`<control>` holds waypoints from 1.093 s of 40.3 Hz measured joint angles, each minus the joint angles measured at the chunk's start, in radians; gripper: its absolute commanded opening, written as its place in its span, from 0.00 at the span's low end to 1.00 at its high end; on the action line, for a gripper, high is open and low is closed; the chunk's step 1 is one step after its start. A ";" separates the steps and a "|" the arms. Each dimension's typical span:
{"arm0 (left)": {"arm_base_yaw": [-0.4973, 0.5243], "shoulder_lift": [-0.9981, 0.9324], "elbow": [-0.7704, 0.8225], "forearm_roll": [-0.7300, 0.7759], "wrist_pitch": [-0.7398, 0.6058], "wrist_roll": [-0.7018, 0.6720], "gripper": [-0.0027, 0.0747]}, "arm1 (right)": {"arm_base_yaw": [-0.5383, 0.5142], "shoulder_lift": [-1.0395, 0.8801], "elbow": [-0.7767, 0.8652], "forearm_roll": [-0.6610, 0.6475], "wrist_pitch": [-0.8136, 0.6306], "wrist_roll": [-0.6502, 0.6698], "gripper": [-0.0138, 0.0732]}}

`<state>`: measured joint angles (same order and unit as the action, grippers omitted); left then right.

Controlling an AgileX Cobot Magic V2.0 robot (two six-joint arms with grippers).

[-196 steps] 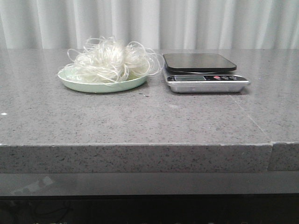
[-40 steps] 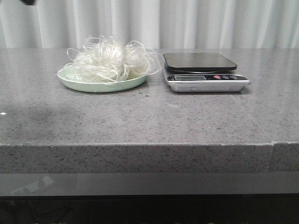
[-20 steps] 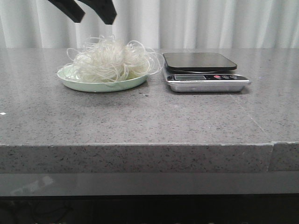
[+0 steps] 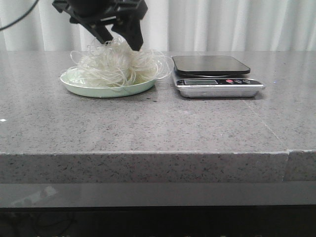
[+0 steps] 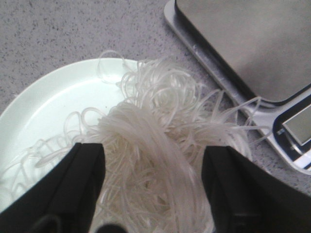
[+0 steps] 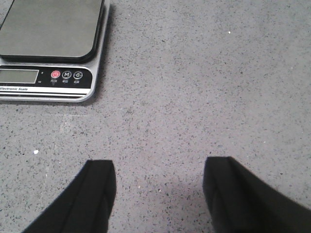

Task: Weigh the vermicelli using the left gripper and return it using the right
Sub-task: 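Lower the left gripper into the vermicelli pile on the green plate, then close the left gripper on the vermicelli and lift it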

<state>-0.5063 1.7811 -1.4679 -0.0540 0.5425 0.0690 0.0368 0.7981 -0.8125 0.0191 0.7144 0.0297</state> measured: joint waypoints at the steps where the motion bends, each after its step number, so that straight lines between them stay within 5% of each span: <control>1: 0.000 0.004 0.000 0.003 0.000 0.000 0.70 | 0.000 0.000 0.000 0.000 0.000 0.000 0.75; 10: 0.000 0.031 -0.004 0.022 0.000 0.000 0.65 | 0.000 0.000 0.000 0.000 0.000 0.000 0.75; 24: 0.000 0.033 -0.008 0.026 0.007 0.000 0.23 | 0.000 0.000 0.000 0.000 0.000 0.000 0.75; 44: 0.000 0.028 -0.053 0.030 0.056 0.000 0.24 | 0.000 0.000 0.000 0.000 0.000 0.000 0.75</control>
<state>-0.5063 1.8090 -1.5212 -0.0243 0.5985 0.0690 0.0368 0.7981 -0.8125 0.0191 0.7144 0.0297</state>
